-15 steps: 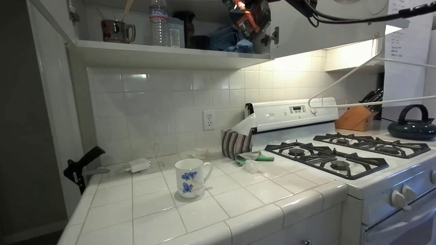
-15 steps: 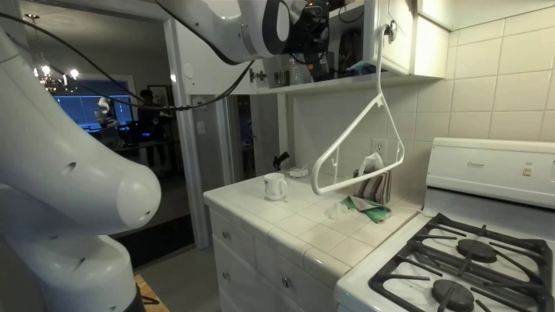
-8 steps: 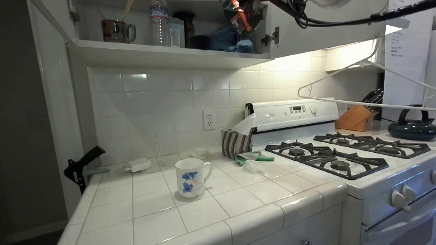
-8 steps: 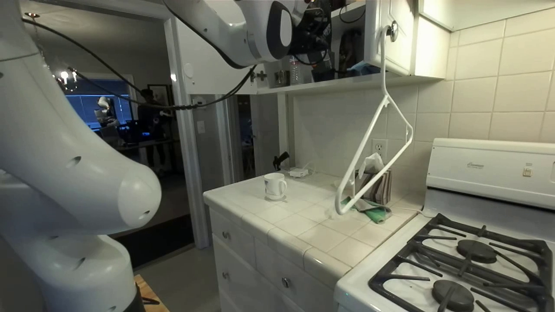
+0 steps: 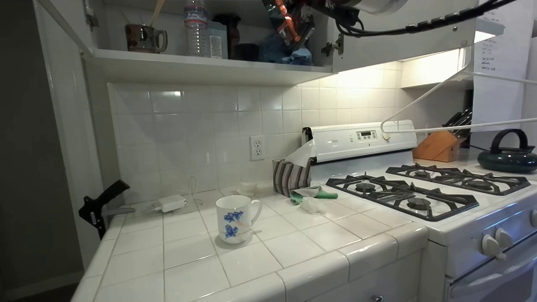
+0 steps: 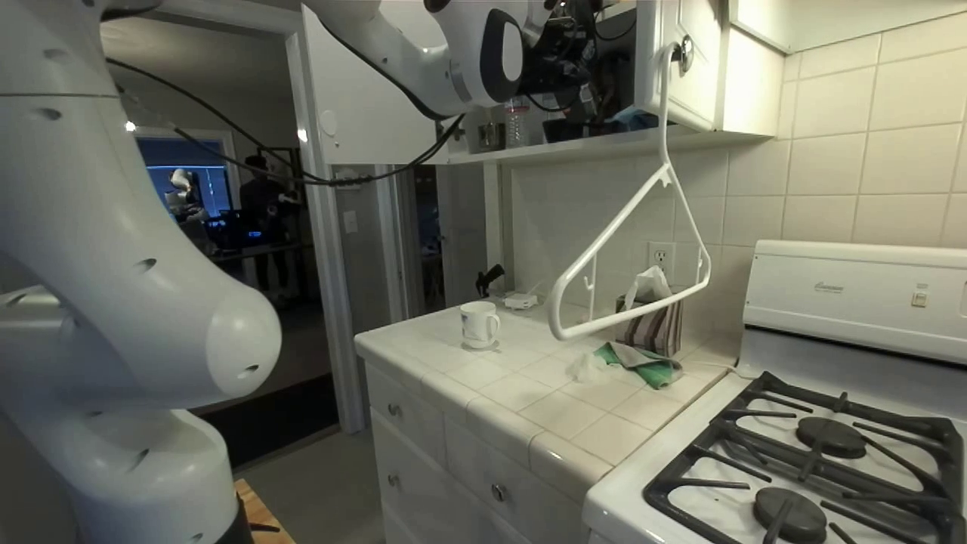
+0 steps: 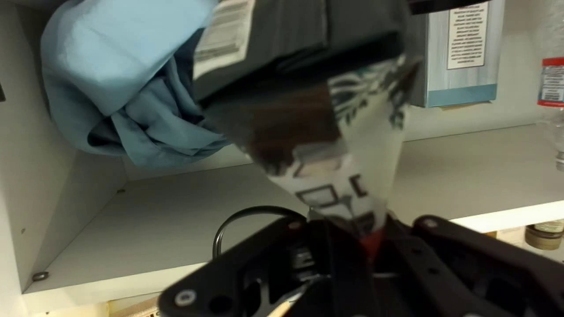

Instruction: Put the packet inside the cupboard

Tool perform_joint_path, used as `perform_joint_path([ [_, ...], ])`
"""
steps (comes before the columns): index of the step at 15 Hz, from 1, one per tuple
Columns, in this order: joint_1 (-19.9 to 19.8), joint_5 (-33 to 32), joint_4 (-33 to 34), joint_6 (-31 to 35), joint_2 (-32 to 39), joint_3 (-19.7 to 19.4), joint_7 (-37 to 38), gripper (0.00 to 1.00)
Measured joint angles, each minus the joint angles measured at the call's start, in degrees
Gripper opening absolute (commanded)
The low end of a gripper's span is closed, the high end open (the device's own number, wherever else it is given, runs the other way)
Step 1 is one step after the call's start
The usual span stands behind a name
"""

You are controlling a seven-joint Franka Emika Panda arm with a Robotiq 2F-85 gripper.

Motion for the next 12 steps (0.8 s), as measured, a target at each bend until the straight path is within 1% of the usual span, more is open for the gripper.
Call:
perform_joint_path([
  [6, 0.11, 2.17, 6.2, 0.0, -8.53, -2.27, 3.4, 0.0],
  [7, 2.52, 3.39, 7.07, 0.0, -9.8, -5.04, 3.49, 0.0],
  [8, 4.19, 3.99, 7.92, 0.0, -11.02, -6.99, 3.81, 0.0],
  [12, 3.06, 4.03, 10.65, 0.45, -14.99, -6.82, 7.77, 0.0],
])
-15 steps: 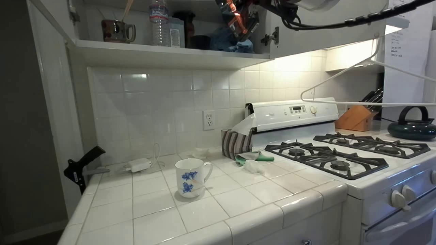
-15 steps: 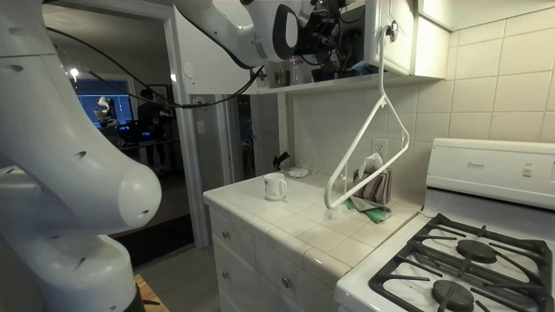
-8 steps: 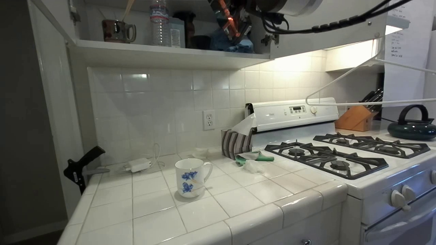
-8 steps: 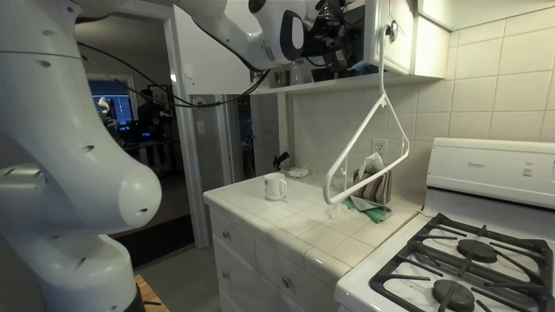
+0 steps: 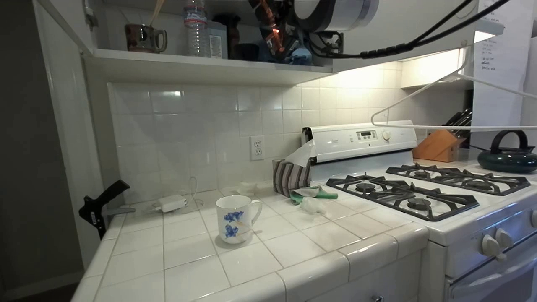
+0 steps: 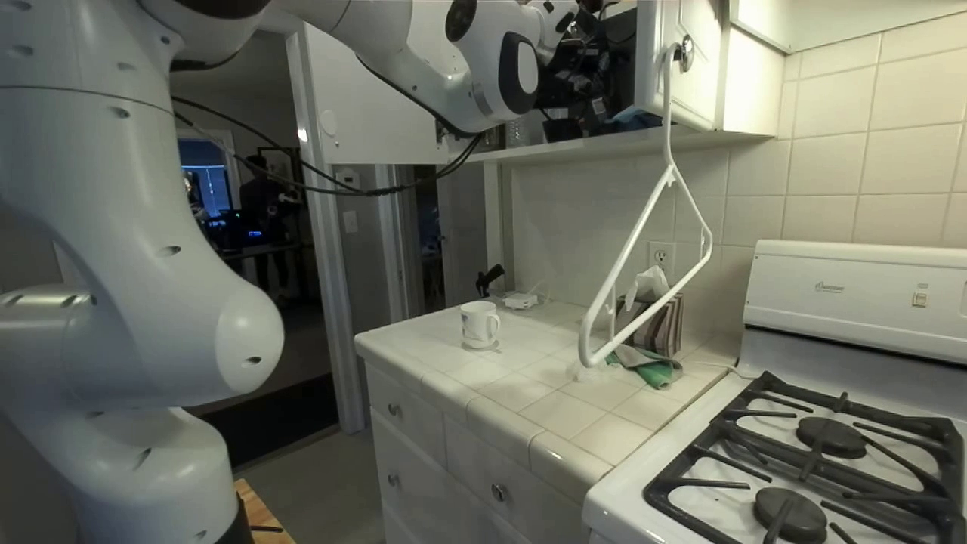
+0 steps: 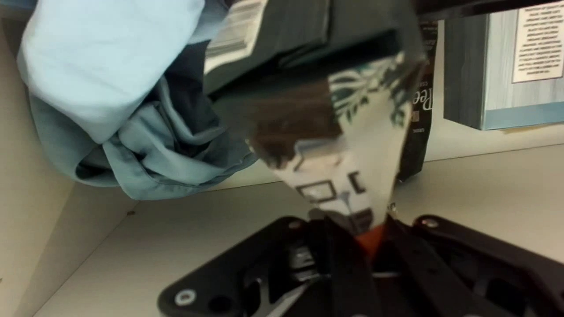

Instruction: Put the packet inside the cupboard

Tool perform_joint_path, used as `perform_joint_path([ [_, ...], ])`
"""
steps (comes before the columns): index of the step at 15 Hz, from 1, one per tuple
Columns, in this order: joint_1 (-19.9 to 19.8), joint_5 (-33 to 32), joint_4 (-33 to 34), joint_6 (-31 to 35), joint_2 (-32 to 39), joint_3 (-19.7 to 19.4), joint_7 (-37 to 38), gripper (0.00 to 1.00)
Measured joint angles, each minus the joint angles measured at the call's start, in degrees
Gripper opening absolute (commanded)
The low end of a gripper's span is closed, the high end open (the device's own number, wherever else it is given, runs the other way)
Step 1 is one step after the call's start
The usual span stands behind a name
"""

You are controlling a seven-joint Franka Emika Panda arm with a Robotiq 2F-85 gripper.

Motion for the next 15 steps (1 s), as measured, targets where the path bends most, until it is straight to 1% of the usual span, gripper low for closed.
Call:
perform_joint_path([
  [4, -2.57, 0.02, 2.7, 0.62, -4.59, 1.14, 4.36, 0.0],
  [11, -2.66, 0.49, 8.9, 0.73, -12.93, -3.73, 11.89, 0.0],
  [15, -2.45, 0.49, 13.13, 0.46, -17.88, -5.16, 15.81, 0.0],
])
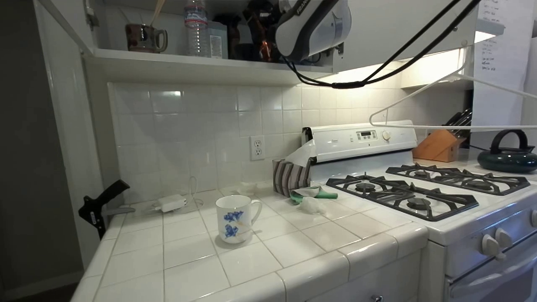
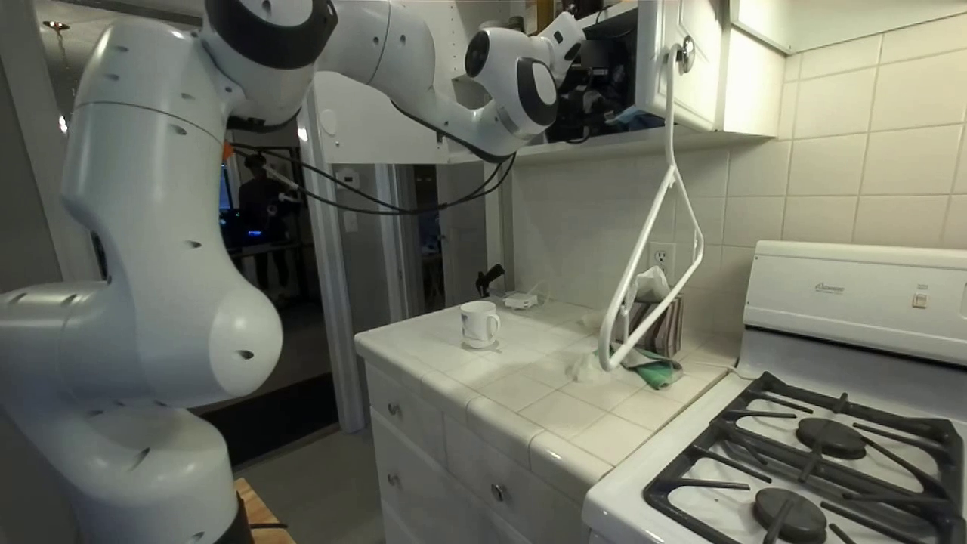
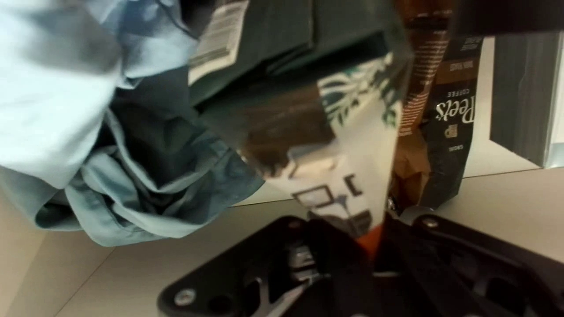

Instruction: Put the packet inside the cupboard

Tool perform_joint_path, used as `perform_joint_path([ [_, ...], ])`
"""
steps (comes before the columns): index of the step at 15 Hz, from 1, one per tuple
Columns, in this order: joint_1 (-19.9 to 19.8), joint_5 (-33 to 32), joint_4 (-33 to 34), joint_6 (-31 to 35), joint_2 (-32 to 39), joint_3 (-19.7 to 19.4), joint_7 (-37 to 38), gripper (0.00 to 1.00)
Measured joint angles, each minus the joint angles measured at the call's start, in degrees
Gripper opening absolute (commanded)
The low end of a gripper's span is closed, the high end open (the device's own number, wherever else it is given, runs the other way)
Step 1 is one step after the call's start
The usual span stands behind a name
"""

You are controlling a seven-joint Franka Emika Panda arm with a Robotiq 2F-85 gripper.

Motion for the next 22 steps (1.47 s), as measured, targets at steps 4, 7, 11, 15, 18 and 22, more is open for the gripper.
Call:
perform_joint_path([
  [4, 0.17, 0.0, 4.56, -1.38, -4.57, -1.48, 3.79, 0.0],
  [7, 0.16, 0.0, 7.39, -3.57, -7.11, -2.94, 6.16, 0.0],
  [11, 0.13, 0.22, 9.46, -6.26, -9.11, -4.63, 7.82, 0.22],
  [15, 0.15, 0.25, 9.96, -7.95, -9.51, -4.47, 7.9, 0.47],
  [18, 0.16, 0.27, 9.96, -8.79, -9.72, -4.25, 7.89, 0.68],
  [22, 0.02, 0.34, 9.92, -8.8, -9.82, -4.39, 7.89, 0.97],
])
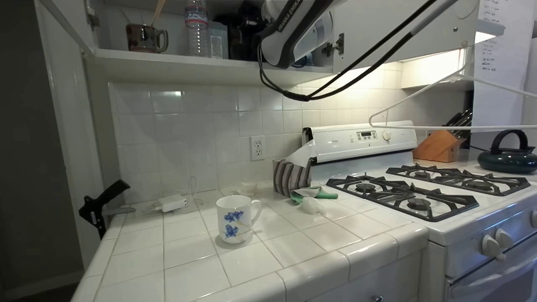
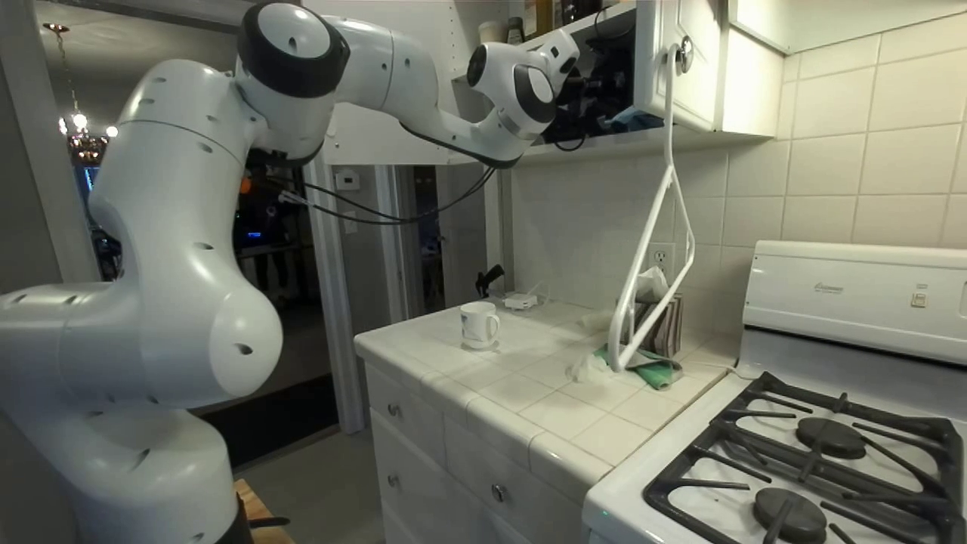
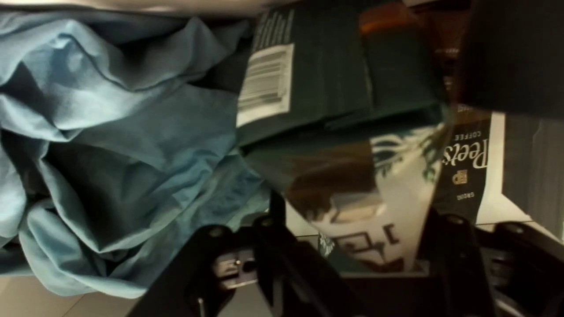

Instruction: Put the packet inside the cupboard

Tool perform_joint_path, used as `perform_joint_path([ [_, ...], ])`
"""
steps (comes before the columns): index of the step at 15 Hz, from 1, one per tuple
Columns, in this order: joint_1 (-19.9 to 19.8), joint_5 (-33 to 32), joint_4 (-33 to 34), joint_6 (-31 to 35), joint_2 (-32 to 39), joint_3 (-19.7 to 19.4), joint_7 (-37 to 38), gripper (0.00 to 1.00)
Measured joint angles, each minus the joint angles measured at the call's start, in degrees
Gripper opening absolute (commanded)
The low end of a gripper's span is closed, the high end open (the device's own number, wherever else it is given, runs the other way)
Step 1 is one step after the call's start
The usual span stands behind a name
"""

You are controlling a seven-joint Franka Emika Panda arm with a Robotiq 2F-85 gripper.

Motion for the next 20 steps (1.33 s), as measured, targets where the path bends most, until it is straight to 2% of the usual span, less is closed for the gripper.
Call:
perform_joint_path([
  [5, -0.51, -0.38, -2.61, 3.03, 2.19, 0.25, -0.42, 1.0],
  [8, -0.32, -3.46, -7.53, 7.46, 6.57, 1.67, -1.74, 1.0],
  [11, 2.72, -10.28, -16.07, 12.24, 13.68, 1.48, -3.88, 1.0],
  [14, 9.56, -14.06, -25.03, 14.39, 21.32, -3.48, -9.31, 1.0],
  [17, 16.4, -17.85, -31.99, 9.87, 29.66, -9.08, -14.89, 1.0],
  [20, 17.83, -24.17, -37.24, 1.77, 38.4, -8.88, -16.45, 1.0],
])
